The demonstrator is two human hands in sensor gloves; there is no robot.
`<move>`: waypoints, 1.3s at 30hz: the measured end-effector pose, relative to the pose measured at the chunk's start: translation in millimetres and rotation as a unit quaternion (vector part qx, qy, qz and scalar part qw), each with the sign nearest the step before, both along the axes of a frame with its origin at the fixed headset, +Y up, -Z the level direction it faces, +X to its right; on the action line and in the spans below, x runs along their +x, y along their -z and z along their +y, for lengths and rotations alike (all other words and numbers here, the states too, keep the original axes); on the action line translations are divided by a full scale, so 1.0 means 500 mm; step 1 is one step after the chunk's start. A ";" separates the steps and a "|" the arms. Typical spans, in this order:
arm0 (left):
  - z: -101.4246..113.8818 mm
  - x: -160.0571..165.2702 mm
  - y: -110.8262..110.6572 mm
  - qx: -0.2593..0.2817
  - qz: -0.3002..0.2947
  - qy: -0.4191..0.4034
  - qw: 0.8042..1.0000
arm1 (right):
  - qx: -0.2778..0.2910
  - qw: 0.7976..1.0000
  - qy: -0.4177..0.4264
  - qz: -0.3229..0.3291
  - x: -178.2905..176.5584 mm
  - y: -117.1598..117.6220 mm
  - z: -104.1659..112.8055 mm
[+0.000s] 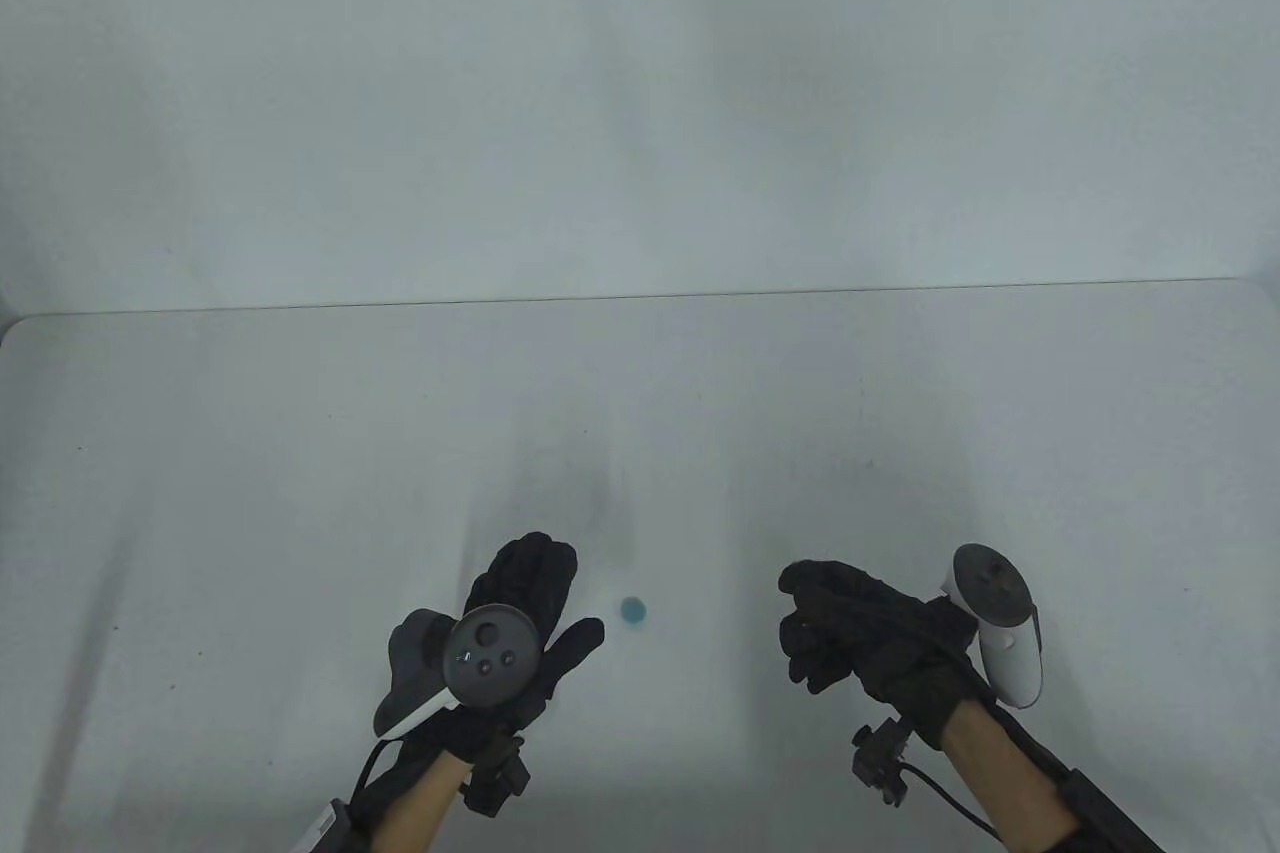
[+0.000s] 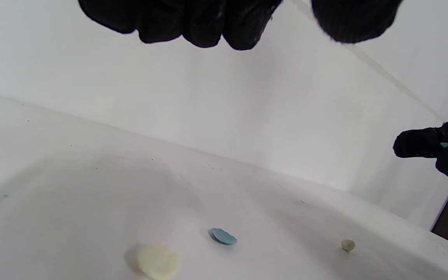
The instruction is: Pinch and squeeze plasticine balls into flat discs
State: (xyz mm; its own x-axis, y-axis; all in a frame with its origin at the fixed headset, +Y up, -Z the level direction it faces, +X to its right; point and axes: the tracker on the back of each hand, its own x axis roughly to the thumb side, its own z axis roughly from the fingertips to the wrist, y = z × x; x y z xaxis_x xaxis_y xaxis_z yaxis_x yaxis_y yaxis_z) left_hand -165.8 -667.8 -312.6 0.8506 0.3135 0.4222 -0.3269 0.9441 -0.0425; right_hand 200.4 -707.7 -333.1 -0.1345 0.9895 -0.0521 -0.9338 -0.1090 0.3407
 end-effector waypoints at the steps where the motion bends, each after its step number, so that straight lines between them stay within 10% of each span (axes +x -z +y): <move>1: 0.000 0.000 0.000 0.000 0.000 0.002 1.000 | 0.004 1.000 -0.003 -0.002 0.000 0.001 -0.001; 39: 0.000 -0.004 0.002 -0.007 0.001 -0.008 1.000 | -0.047 0.997 0.067 0.004 0.009 -0.004 -0.024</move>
State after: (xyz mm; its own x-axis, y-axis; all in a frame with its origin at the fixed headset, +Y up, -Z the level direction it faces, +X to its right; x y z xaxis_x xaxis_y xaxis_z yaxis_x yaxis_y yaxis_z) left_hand -168.0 -667.8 -313.7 0.8461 0.3327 0.4164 -0.3422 0.9381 -0.0543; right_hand 205.0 -719.6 -331.0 -0.0022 0.9894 -0.1449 -0.9348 0.0494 0.3516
